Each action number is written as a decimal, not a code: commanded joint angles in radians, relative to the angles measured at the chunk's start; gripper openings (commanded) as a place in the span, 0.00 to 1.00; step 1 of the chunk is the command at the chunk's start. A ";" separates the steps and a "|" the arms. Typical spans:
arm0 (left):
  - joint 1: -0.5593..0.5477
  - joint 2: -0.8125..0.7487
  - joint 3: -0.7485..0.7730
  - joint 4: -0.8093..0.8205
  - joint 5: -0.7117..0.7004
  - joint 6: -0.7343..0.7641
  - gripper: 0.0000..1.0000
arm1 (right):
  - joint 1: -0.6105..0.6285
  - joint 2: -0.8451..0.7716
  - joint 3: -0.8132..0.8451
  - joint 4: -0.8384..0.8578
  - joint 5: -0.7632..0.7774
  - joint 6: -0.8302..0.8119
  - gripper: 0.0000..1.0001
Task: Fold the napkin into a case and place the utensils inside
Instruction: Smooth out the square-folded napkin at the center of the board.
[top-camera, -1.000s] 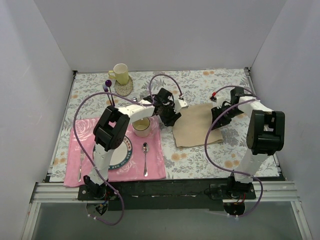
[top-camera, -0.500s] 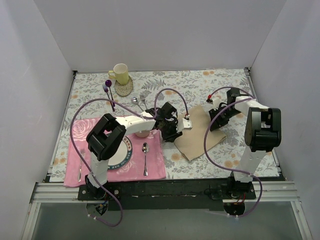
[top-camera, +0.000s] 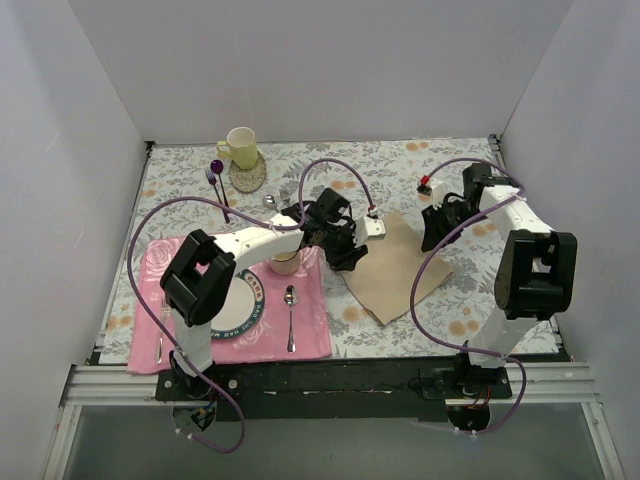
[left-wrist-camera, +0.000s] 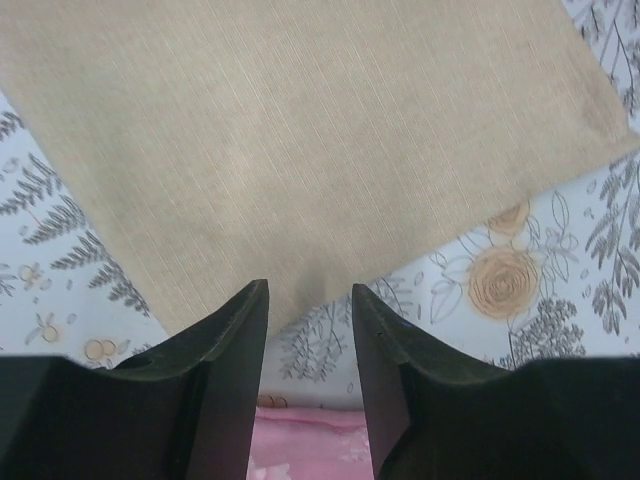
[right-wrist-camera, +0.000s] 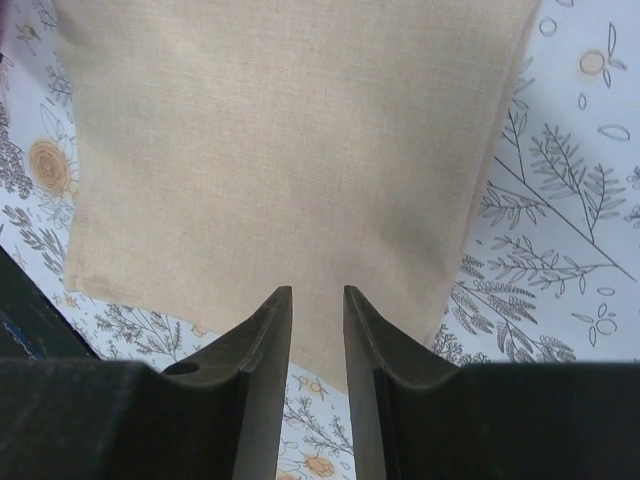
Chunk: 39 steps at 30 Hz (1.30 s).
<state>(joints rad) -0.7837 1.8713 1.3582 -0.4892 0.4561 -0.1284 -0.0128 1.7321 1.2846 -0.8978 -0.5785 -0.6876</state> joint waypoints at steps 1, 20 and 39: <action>0.004 0.061 0.061 0.046 -0.016 -0.077 0.38 | -0.038 0.024 -0.053 0.009 0.029 -0.004 0.34; 0.035 0.101 -0.122 0.031 -0.088 0.009 0.24 | -0.144 0.103 -0.226 0.083 0.115 -0.084 0.14; 0.063 -0.015 -0.074 0.063 0.071 0.055 0.36 | -0.208 -0.040 -0.177 -0.193 0.051 -0.277 0.28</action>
<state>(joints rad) -0.7383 1.9678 1.2953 -0.3801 0.4603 -0.1005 -0.2161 1.7443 1.0763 -0.9642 -0.4999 -0.9028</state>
